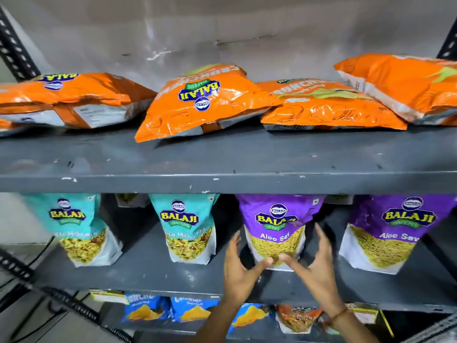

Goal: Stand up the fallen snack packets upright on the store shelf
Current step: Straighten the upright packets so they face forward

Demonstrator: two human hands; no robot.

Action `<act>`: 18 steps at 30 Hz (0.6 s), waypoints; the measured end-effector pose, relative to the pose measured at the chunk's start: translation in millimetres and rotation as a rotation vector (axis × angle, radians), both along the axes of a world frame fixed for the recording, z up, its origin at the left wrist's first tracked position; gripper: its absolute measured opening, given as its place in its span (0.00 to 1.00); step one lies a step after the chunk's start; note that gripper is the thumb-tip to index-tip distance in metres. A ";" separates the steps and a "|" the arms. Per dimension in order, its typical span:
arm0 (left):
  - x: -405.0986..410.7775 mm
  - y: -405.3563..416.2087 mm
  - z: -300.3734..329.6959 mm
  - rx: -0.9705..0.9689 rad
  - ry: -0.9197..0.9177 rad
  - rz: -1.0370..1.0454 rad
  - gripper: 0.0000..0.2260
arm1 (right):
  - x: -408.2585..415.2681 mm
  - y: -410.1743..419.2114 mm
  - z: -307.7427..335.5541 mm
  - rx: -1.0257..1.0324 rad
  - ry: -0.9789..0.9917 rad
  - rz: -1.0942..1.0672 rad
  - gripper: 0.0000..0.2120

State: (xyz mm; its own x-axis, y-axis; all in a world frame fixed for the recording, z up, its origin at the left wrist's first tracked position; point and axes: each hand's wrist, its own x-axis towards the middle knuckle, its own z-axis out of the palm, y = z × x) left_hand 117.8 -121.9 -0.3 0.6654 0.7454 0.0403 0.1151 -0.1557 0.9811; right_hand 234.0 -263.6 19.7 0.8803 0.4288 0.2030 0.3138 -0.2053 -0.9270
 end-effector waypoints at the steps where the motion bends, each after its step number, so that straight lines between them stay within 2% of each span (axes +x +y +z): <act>1: -12.3 -4.1 6.4 0.048 -0.007 0.073 0.43 | -14.3 1.6 6.0 -0.006 -0.148 -0.104 0.46; 3: -40.5 -2.0 14.8 0.157 -0.048 0.259 0.35 | -47.9 12.5 15.3 0.042 -0.385 -0.144 0.39; 5: -62.0 11.6 20.5 0.231 -0.082 0.414 0.35 | -72.1 28.2 15.7 0.072 -0.478 -0.032 0.31; 7: -77.7 36.6 26.5 0.221 -0.075 0.516 0.42 | -87.3 50.4 15.3 0.033 -0.430 0.191 0.27; 9: -90.3 71.0 25.7 0.151 -0.029 0.538 0.51 | -93.8 80.7 5.5 -0.044 -0.244 0.372 0.32; 12: -105.8 128.2 20.2 -0.003 0.066 0.343 0.62 | -91.0 131.6 -21.8 -0.071 0.149 0.446 0.47; 14: -109.6 150.5 21.6 -0.087 0.056 0.139 0.58 | -86.9 152.5 -32.2 -0.088 0.314 0.484 0.52; 16: -108.2 166.4 19.0 -0.124 0.017 0.005 0.45 | -88.8 166.7 -38.3 -0.111 0.403 0.502 0.47; 18: -107.1 176.4 12.7 -0.172 0.019 -0.068 0.38 | -94.2 175.2 -40.8 -0.123 0.426 0.468 0.35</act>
State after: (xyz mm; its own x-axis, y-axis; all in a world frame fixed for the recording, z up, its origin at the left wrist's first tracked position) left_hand 10.8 54.5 12.3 0.7138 0.6936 -0.0967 0.1288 0.0056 0.9917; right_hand 139.9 -88.4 -21.2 0.5870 0.7850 -0.1981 0.0059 -0.2489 -0.9685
